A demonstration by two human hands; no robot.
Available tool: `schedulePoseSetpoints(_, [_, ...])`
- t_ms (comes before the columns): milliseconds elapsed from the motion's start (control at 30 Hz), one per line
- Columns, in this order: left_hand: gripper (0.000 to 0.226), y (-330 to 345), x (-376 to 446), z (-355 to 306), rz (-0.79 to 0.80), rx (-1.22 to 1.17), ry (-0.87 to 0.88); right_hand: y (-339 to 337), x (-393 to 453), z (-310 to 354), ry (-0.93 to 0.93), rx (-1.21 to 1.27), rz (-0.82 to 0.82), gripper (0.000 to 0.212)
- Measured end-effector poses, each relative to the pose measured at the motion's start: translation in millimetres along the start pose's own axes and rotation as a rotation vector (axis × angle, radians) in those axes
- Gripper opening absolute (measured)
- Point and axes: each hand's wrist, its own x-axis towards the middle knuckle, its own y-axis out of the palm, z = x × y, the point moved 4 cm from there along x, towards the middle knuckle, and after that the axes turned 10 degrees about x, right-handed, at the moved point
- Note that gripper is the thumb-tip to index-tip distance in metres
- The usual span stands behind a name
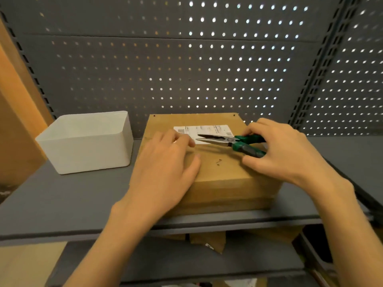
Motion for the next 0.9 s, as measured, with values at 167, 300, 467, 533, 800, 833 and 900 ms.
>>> schedulePoseSetpoints(167, [0.036,11,-4,-24,-0.001,-0.017,0.006,-7,-10,-11,0.015,0.038,0.012,0.041])
schedulePoseSetpoints(300, [0.035,20,-6,-27,-0.003,-0.018,-0.036,-11,-15,-13,0.007,0.086,0.03,0.038])
schedulePoseSetpoints(467, [0.043,23,-8,-24,-0.003,-0.021,-0.114,-17,-18,-18,-0.012,0.084,0.037,0.044])
schedulePoseSetpoints(533, [0.046,23,-10,-24,-0.027,0.004,-0.132,-18,-20,-24,-0.02,0.083,0.045,0.042])
schedulePoseSetpoints(800, [0.063,27,-9,-25,-0.05,0.097,-0.136,-22,-15,-35,-0.118,0.001,0.141,0.043])
schedulePoseSetpoints(833, [0.064,28,-9,-24,-0.053,0.1,-0.131,-22,-12,-36,-0.137,-0.02,0.153,0.042])
schedulePoseSetpoints(900, [0.063,27,-9,-25,-0.06,0.108,-0.127,-22,-8,-36,-0.177,-0.038,0.177,0.042])
